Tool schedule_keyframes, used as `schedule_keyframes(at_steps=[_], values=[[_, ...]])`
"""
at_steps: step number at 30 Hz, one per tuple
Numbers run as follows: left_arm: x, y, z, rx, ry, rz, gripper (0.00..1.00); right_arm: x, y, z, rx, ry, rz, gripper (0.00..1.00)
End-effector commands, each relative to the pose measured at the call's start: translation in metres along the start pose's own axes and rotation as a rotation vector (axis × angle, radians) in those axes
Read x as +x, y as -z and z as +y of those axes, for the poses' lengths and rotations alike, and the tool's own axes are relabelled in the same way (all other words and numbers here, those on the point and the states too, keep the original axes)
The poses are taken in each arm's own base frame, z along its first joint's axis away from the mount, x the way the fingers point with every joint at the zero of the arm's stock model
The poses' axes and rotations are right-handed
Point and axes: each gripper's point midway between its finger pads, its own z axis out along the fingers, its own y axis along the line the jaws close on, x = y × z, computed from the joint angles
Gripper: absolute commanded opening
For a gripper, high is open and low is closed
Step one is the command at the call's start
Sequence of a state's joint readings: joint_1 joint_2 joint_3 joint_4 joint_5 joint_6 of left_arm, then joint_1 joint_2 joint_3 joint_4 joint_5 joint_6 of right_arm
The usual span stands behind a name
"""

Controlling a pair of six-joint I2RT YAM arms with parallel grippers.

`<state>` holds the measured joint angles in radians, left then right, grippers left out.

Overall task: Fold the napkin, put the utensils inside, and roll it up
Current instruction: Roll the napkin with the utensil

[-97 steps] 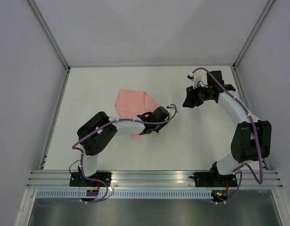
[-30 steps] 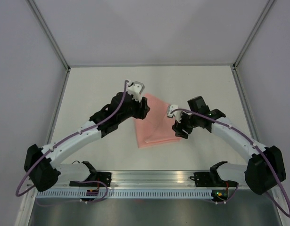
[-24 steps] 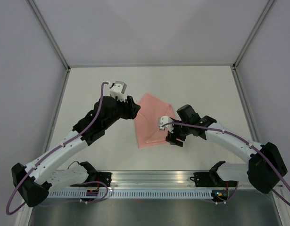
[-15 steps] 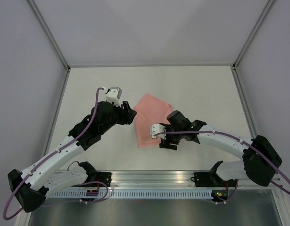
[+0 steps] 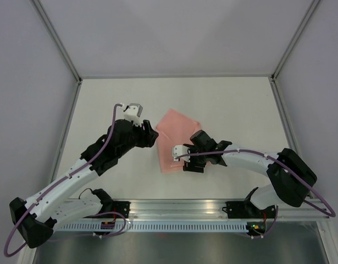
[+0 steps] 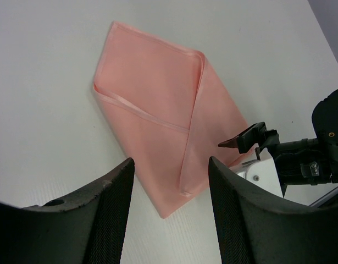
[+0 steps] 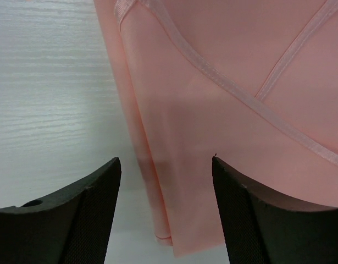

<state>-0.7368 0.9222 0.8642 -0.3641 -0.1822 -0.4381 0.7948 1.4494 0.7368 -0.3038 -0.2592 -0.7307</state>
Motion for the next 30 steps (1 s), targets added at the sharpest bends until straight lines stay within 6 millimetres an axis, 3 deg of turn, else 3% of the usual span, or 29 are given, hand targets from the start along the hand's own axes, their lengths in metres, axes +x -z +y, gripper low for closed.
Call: schedule_keyframes(at_steps=[1,10,18,30], values=[[0.000,-0.001,-0.001,0.002,0.033,-0.010,0.62,-0.001,-0.008,-0.011,0.047,0.029,-0.006,0.72],[0.007,-0.007,0.001,0.001,0.020,0.002,0.62,0.010,-0.021,-0.013,0.058,0.036,0.023,0.67],[0.011,-0.009,-0.003,0.026,0.001,0.010,0.62,0.022,-0.026,-0.005,0.021,0.034,0.066,0.49],[0.014,-0.013,-0.014,0.087,-0.030,0.010,0.62,0.025,-0.025,0.018,-0.169,-0.010,0.100,0.34]])
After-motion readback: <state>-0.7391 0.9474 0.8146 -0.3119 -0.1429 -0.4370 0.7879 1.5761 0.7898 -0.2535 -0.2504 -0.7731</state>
